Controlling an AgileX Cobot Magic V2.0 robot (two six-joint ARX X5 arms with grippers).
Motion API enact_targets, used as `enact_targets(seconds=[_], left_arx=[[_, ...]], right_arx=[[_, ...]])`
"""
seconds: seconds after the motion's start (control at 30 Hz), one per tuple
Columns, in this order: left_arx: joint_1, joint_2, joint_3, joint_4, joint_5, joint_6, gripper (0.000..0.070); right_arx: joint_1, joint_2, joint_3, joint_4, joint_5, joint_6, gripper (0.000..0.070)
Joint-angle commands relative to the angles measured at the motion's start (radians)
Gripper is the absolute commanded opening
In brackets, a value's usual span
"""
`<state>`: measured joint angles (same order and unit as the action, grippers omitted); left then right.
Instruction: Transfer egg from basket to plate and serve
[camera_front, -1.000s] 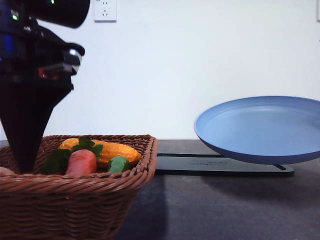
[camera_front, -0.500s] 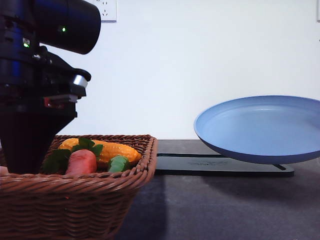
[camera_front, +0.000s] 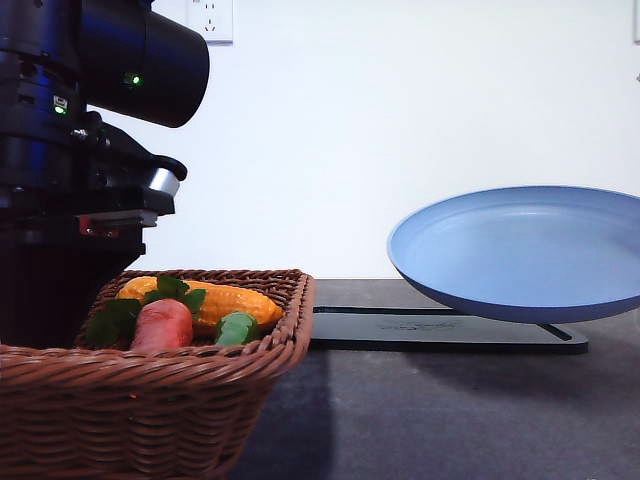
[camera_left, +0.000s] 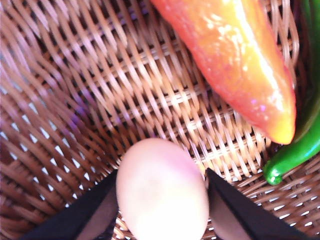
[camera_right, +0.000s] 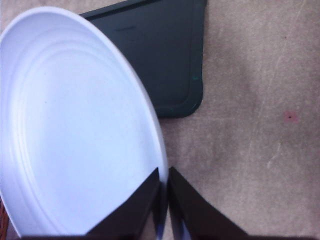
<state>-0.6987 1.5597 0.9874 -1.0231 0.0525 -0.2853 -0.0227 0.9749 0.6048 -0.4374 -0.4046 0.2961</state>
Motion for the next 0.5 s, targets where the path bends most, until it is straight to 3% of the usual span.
enact_targets(seconds=[0.0, 0.27, 0.47], left_arx=[[-0.01, 0.018, 0.019, 0.0, -0.008, 0.018, 0.0131], [-0.01, -0.031, 0.116, 0.007, -0.181, 0.025, 0.0117], [-0.01, -0.123, 0.255, 0.088, -0.21, 0.043, 0.0117]], right_arx=[[-0.001, 0.003, 0.005, 0.011, -0.006, 0.011, 0.0], [-0.001, 0.003, 0.005, 0.011, -0.013, 0.012, 0.0], [0.0, 0.003, 0.005, 0.011, -0.032, 0.02, 0.0]])
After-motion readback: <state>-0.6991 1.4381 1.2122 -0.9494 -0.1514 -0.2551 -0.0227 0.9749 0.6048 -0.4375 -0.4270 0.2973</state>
